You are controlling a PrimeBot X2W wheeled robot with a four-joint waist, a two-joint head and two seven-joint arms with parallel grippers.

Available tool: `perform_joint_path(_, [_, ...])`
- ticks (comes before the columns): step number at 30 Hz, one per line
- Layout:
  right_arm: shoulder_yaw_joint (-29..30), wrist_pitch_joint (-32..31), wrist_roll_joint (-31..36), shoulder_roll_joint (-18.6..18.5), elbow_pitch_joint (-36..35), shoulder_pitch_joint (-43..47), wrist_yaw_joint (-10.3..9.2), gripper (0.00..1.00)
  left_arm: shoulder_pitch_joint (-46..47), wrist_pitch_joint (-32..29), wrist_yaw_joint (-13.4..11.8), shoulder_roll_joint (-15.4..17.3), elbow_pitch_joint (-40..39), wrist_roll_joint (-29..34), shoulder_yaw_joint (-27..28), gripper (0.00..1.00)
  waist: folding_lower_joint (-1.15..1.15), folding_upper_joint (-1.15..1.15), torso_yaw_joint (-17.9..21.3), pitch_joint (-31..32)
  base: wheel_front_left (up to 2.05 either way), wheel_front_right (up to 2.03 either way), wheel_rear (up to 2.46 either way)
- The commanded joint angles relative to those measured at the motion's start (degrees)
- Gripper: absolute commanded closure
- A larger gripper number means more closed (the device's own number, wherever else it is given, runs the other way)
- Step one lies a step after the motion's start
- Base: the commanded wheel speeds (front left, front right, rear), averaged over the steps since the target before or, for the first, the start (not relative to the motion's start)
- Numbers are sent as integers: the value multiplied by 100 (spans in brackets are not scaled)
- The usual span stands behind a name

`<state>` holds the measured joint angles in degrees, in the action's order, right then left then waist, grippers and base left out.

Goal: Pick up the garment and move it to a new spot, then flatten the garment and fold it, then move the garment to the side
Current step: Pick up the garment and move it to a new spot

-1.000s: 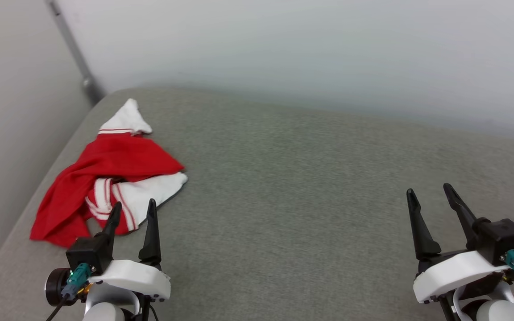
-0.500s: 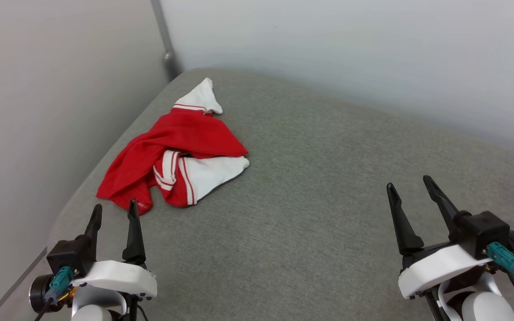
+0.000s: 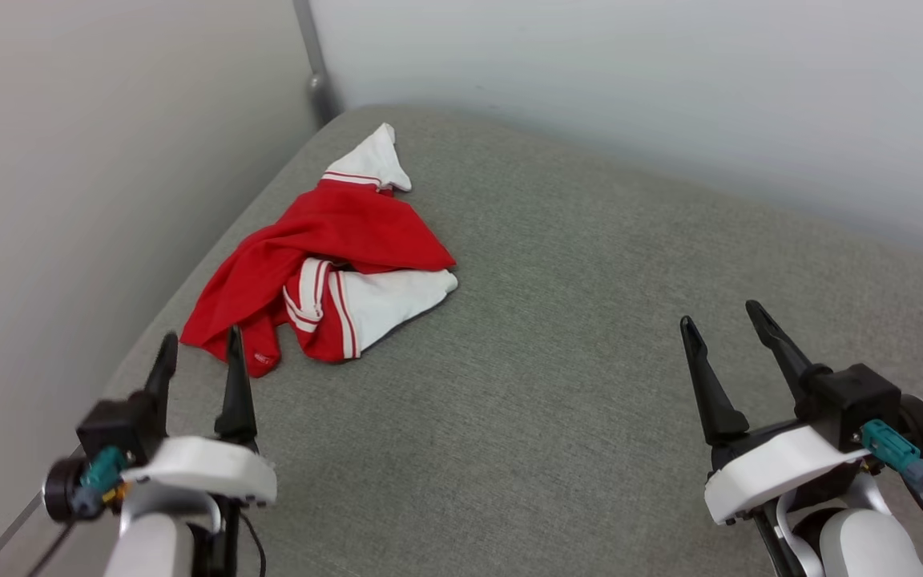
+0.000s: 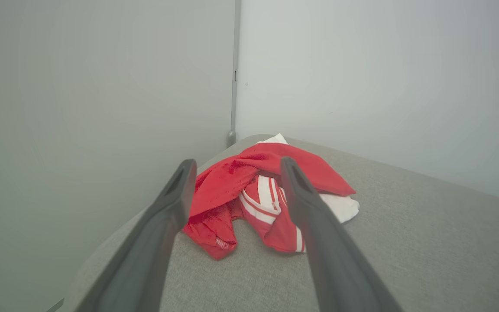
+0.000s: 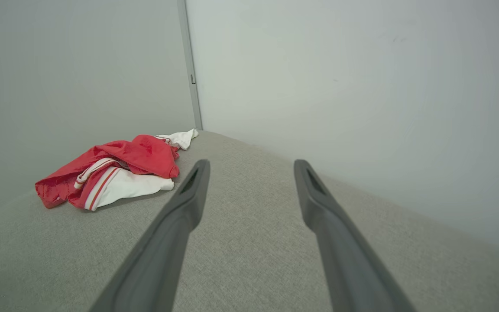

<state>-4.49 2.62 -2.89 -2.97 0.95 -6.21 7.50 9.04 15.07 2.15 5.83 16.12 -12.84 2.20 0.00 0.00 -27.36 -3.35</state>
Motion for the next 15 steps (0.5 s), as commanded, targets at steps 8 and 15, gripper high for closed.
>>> perform_joint_path(8, [-16, -109, 172, 11, -167, -350, -2, 0, 1586, -537, 206, 551, 25, -193, 113, 0, 0, 0, 538, -560, 0, 0, 0])
perform_joint_path(15, [47, -129, 276, -19, -288, -610, -3, 0, 2988, -1964, 332, 1249, 385, -599, 312, 0, 0, 0, 1085, -1175, 0, 0, 0])
